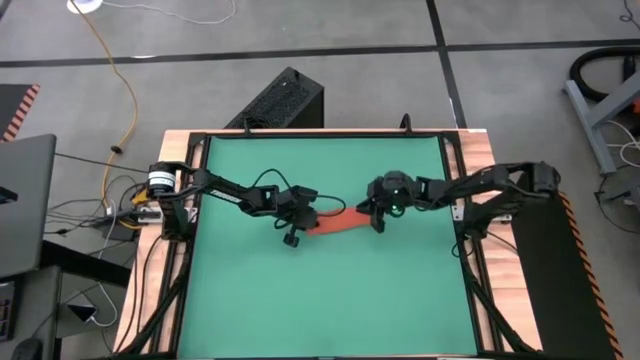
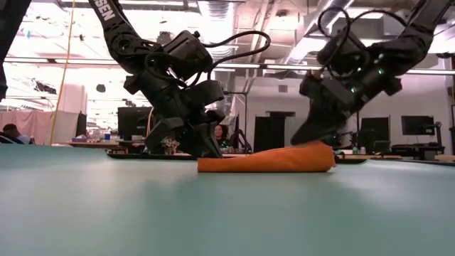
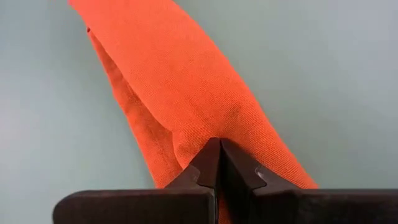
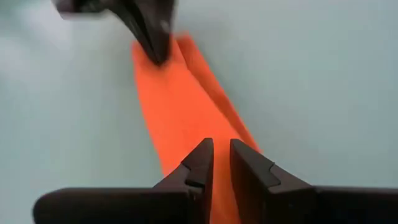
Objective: Roll towel
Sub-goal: Roll the orange towel
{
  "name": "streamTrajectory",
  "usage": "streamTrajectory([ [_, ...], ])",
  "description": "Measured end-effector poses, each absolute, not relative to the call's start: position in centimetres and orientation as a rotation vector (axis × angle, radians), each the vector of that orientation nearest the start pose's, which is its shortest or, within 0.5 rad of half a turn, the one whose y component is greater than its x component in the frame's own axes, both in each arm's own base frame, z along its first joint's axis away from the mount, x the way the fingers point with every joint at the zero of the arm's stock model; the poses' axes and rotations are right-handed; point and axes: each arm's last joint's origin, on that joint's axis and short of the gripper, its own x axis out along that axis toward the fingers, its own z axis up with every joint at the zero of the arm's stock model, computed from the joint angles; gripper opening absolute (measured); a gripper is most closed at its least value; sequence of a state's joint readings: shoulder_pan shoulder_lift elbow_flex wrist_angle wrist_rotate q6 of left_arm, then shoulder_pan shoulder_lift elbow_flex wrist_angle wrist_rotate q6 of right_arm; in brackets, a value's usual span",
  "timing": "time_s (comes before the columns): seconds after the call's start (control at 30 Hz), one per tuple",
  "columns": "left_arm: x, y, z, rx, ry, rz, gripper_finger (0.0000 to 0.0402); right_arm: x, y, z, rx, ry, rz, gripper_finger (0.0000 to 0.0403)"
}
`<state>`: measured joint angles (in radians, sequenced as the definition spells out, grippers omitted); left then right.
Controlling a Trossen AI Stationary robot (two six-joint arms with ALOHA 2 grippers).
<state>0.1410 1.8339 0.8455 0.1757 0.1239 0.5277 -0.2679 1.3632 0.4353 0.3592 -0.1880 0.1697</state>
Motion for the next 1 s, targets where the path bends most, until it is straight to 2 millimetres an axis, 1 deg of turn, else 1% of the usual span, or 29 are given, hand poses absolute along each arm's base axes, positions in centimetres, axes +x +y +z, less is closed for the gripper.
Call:
streamTrajectory([
  [0.17,33.7,4.5,11.7,0.383,0.791,-0.18,0.0,23.4,-6.0,12.3,0.315,0.65,-0.151,0.0075],
  [0.27,33.7,4.5,11.6,0.375,0.801,-0.166,0.0,23.7,-5.9,10.9,0.335,0.702,-0.155,0.0075],
  [0.43,33.6,4.5,11.6,0.345,0.807,-0.154,0.0,24.0,-5.4,8.8,0.344,0.777,-0.187,0.0074],
  [0.57,33.6,4.5,11.6,0.322,0.809,-0.141,0.0,24.2,-4.4,8.1,0.335,0.763,-0.22,0.0074],
  [0.8,33.3,4.5,11.4,0.297,0.851,-0.13,0.0,23.9,-2.9,8.0,0.284,0.746,-0.296,0.0074],
  [0.9,33.2,4.5,12.3,0.279,0.834,-0.096,0.0,24.0,-2.6,8.0,0.266,0.736,-0.305,0.0074],
  [1.0,32.8,4.6,14.3,0.26,0.79,-0.039,0.0,24.0,-2.4,8.0,0.253,0.731,-0.319,0.0074],
])
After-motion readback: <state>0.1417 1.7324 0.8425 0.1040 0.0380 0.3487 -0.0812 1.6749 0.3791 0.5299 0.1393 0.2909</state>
